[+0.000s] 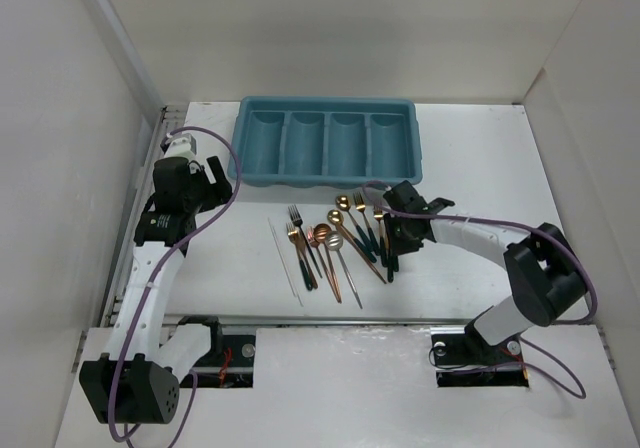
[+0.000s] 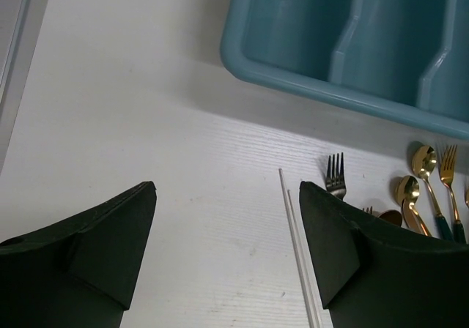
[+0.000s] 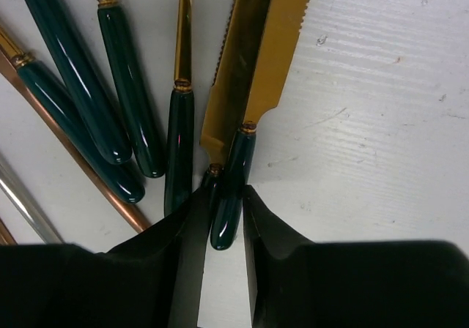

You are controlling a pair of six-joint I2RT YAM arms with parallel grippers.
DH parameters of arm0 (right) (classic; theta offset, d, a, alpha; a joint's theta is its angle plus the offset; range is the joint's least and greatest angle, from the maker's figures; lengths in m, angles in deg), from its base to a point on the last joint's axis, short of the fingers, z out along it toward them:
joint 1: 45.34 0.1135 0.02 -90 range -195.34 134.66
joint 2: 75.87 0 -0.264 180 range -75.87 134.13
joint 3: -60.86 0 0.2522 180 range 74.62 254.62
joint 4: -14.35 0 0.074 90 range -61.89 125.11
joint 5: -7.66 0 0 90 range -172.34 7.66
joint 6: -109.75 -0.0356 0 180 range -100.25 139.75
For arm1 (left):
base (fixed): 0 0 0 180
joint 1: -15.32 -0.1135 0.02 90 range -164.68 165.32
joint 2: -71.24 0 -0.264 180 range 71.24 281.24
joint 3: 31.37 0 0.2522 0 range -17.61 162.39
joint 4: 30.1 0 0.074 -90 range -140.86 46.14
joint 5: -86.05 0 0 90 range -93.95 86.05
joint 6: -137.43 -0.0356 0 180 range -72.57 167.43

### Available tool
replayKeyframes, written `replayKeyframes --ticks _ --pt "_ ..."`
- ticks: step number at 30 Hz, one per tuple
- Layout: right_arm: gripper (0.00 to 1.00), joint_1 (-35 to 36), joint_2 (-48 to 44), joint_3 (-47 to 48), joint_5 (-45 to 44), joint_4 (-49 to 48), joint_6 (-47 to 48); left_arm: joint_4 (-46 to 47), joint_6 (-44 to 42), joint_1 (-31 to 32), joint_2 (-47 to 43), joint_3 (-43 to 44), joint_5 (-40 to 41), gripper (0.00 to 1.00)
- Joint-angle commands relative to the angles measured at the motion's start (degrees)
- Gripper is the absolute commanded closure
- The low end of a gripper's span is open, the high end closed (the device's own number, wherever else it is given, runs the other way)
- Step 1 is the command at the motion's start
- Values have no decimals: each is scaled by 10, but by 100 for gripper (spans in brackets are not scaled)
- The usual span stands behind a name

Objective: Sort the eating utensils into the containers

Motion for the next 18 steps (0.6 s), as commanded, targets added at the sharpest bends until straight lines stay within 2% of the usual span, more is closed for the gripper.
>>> replayKeyframes --ticks 1,9,15,18 --pt "70 -11 14 11 -13 -2 -11 12 7 3 -14 -3 12 23" --pt "71 -16 -5 11 -21 10 -11 12 7 3 -14 -3 12 23" --pt "71 -38 54 29 -40 46 -16 12 7 -3 -9 -3 17 23" --pt "71 -38 35 29 -40 46 -16 12 7 -3 -9 2 23 23"
